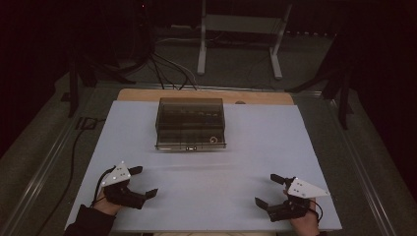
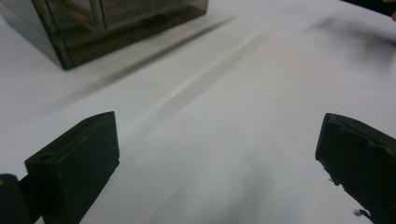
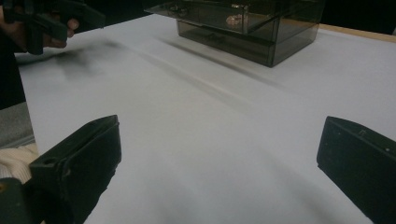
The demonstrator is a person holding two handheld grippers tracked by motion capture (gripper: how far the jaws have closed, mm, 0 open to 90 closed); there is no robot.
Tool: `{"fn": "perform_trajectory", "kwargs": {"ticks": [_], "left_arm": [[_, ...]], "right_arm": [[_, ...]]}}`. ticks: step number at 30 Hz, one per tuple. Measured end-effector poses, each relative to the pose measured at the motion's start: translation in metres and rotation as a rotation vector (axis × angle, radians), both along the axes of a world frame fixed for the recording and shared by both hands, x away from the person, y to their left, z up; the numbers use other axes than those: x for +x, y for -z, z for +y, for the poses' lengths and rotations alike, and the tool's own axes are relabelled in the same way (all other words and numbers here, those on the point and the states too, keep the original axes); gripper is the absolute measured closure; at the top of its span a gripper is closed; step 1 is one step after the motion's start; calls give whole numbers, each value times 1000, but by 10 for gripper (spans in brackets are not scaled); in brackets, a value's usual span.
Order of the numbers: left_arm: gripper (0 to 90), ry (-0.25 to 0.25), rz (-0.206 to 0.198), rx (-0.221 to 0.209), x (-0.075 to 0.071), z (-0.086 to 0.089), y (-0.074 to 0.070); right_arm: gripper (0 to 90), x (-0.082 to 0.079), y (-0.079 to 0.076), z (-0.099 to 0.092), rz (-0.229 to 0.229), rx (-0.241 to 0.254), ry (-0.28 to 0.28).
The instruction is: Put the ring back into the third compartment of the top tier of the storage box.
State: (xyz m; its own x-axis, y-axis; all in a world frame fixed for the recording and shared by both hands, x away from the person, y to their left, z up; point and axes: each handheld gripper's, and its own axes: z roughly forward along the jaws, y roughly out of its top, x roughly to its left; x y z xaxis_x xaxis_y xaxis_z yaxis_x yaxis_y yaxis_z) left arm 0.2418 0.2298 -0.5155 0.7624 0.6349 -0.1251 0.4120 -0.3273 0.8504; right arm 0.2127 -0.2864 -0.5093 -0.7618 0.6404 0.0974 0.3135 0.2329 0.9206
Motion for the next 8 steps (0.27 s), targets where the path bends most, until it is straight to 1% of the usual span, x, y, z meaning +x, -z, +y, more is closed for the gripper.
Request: {"fn": "perform_trajectory", "kwargs": {"ticks": [4, 6, 8], "left_arm": [[8, -14, 9, -3, -5, 4, 5], [8, -17, 14, -16, -5, 5, 5], [8, -20, 12, -17, -5, 5, 5]], "right_arm": [[0, 0, 0, 0, 0, -3, -4], [0, 0, 0, 1, 2, -4, -4], [0, 0, 0, 1, 1, -4, -4]]}}
